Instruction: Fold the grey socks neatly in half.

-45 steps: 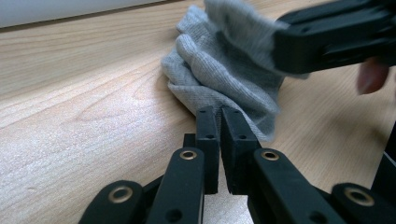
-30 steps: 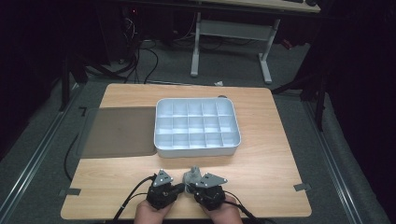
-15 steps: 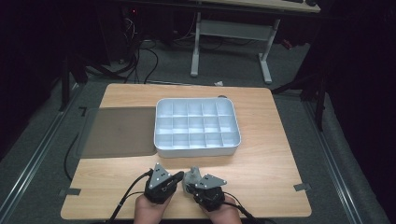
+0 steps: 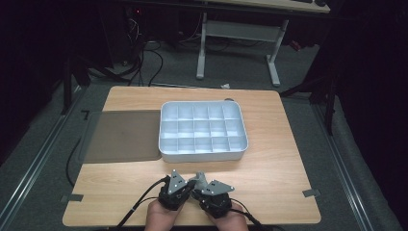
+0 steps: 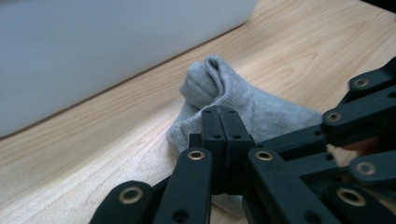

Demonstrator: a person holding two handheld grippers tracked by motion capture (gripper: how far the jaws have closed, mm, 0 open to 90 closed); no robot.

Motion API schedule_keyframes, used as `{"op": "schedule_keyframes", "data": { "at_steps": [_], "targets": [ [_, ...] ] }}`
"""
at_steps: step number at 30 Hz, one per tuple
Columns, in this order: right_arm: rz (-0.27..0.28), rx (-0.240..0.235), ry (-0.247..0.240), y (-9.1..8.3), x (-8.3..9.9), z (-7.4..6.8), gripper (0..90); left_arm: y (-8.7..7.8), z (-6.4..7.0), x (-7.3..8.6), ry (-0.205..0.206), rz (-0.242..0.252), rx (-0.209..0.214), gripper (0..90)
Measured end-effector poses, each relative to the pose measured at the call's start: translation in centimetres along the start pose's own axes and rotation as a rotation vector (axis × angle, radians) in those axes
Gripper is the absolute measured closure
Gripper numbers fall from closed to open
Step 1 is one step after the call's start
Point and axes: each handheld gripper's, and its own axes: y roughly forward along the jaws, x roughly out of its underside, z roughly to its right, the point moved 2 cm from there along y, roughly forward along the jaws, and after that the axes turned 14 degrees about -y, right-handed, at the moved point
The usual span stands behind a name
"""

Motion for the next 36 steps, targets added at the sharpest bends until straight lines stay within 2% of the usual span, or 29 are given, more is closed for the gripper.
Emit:
{"op": "schedule_keyframes", "data": {
  "at_steps": [4,7,9,10,13,15,16,21,25,28,30,31,32,34,36],
  "targets": [
    [0.004,-0.019,0.014,-0.2,0.0,0.2,81.7,0.1,-0.2,0.1,-0.009,-0.005,0.002,90.0],
    [0.016,-0.035,0.021,-1.1,-0.2,0.4,80.6,0.2,-0.2,0.2,-0.008,-0.008,0.002,90.0],
    [0.047,-0.022,0.028,-2.1,-0.5,0.7,85.5,0.2,-0.3,0.2,-0.008,-0.01,0.004,90.0],
    [0.063,0.0,0.028,-2.8,-0.7,1.1,87.0,0.2,-0.3,0.2,-0.009,-0.01,0.006,90.0],
    [0.078,0.042,0.042,-3.4,-0.9,2.3,87.4,0.2,-0.3,0.2,-0.009,-0.01,0.008,90.0],
    [0.064,0.047,0.056,-3.2,-0.8,3.0,86.5,0.3,-0.3,0.2,-0.008,-0.013,0.008,90.0],
    [0.037,0.042,0.058,-2.7,-0.6,3.3,85.7,0.3,-0.3,0.2,-0.007,-0.015,0.008,90.0],
    [-0.033,0.043,0.068,-1.6,0.9,3.5,85.4,0.2,-0.4,0.3,0.012,-0.022,-0.008,90.0],
    [-0.028,0.048,0.073,-1.5,1.3,3.4,85.3,-0.1,-0.1,0.0,0.018,-0.007,-0.022,89.9],
    [-0.031,0.056,0.064,-1.4,1.3,3.3,85.4,-0.6,1.2,-0.4,0.036,0.015,0.017,87.3],
    [-0.031,0.055,0.065,-1.4,1.3,3.3,85.4,-0.6,1.8,-0.3,0.039,0.007,0.047,87.4],
    [-0.029,0.055,0.063,-1.4,1.3,3.3,85.4,-0.3,1.9,-0.1,0.043,-0.006,0.047,87.5],
    [-0.03,0.054,0.065,-1.4,1.3,3.3,85.4,-0.2,1.9,0.1,0.046,-0.02,0.039,87.9],
    [-0.029,0.054,0.065,-1.4,1.4,3.4,85.4,0.3,1.6,0.6,0.053,-0.053,-0.005,89.1],
    [-0.027,0.052,0.072,-1.4,1.5,3.5,85.1,0.2,1.3,0.8,0.054,-0.052,-0.035,89.9]
  ]
}}
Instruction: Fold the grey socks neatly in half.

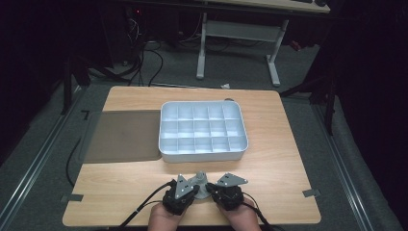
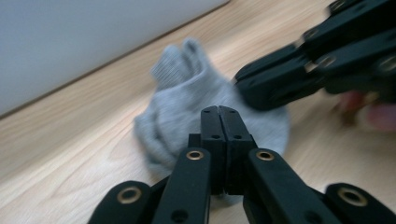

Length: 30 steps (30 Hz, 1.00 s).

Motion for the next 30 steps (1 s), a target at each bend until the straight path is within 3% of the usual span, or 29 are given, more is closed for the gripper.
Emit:
{"op": "schedule_keyframes", "data": {
  "at_steps": [3,7,12,15,19,21,24,28,30],
  "targets": [
    [-0.004,-0.001,0.01,-0.2,0.0,0.1,80.3,0.0,0.0,0.1,0.016,-0.005,-0.024,90.0],
    [0.032,0.001,0.074,-0.8,-0.1,0.0,62.6,0.0,-0.1,0.2,0.021,-0.005,-0.031,90.0],
    [0.012,-0.04,0.149,-0.3,0.3,0.2,57.9,0.0,0.0,0.3,0.026,0.002,-0.036,90.0],
    [-0.011,-0.07,0.159,0.4,0.4,0.0,59.0,-0.1,0.0,0.3,0.025,0.002,-0.036,90.0],
    [-0.004,-0.098,0.155,0.5,0.3,-0.1,74.7,-0.1,-0.1,0.3,0.02,-0.002,-0.031,90.0],
    [0.003,-0.081,0.131,0.4,0.2,-0.3,79.0,-0.1,-0.1,0.3,0.019,-0.001,-0.03,90.0],
    [0.008,-0.075,0.114,-0.1,0.1,-0.6,80.3,-0.1,-0.2,0.3,0.015,-0.003,-0.027,90.0],
    [0.061,-0.079,0.079,-1.7,-0.6,-1.5,80.9,0.1,0.2,0.3,0.0,-0.008,-0.005,90.0],
    [0.075,-0.08,0.063,-2.1,-0.9,-2.0,81.1,0.3,0.6,0.3,0.022,-0.01,-0.009,90.0]
  ]
}}
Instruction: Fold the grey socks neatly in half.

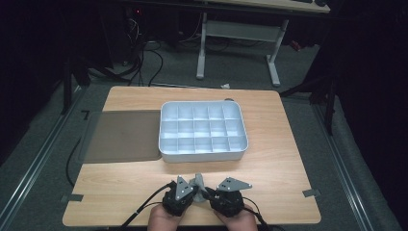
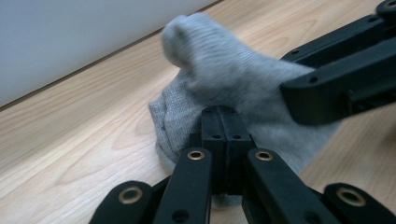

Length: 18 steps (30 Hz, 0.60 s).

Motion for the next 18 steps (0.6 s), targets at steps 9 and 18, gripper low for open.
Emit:
{"op": "schedule_keyframes", "data": {
  "at_steps": [9,18],
  "targets": [
    [0.023,0.021,0.025,-0.8,0.3,0.8,67.2,0.0,-0.1,0.0,-0.011,-0.004,0.01,90.0],
    [-0.02,0.139,0.022,-0.9,0.7,3.1,60.6,0.0,-0.1,0.0,-0.01,-0.004,0.011,90.0]
  ]
}}
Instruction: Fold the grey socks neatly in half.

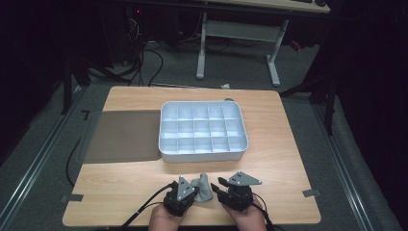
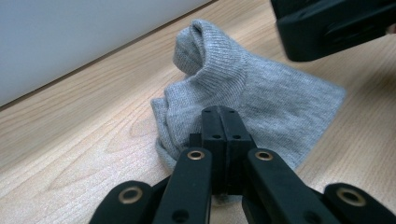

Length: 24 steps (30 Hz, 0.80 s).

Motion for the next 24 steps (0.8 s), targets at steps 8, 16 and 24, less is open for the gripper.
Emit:
{"op": "schedule_keyframes", "data": {
  "at_steps": [8,16,24],
  "targets": [
    [-0.061,0.012,-0.022,1.5,0.9,-0.6,85.9,0.0,0.0,0.0,0.0,-0.001,0.003,90.0],
    [-0.036,-0.008,-0.073,2.0,0.4,-2.1,90.0,0.0,0.0,0.0,0.004,0.001,0.0,90.0],
    [0.002,-0.054,-0.101,2.0,-1.1,-3.2,90.0,0.0,0.0,0.0,0.006,0.0,-0.001,90.0]
  ]
}}
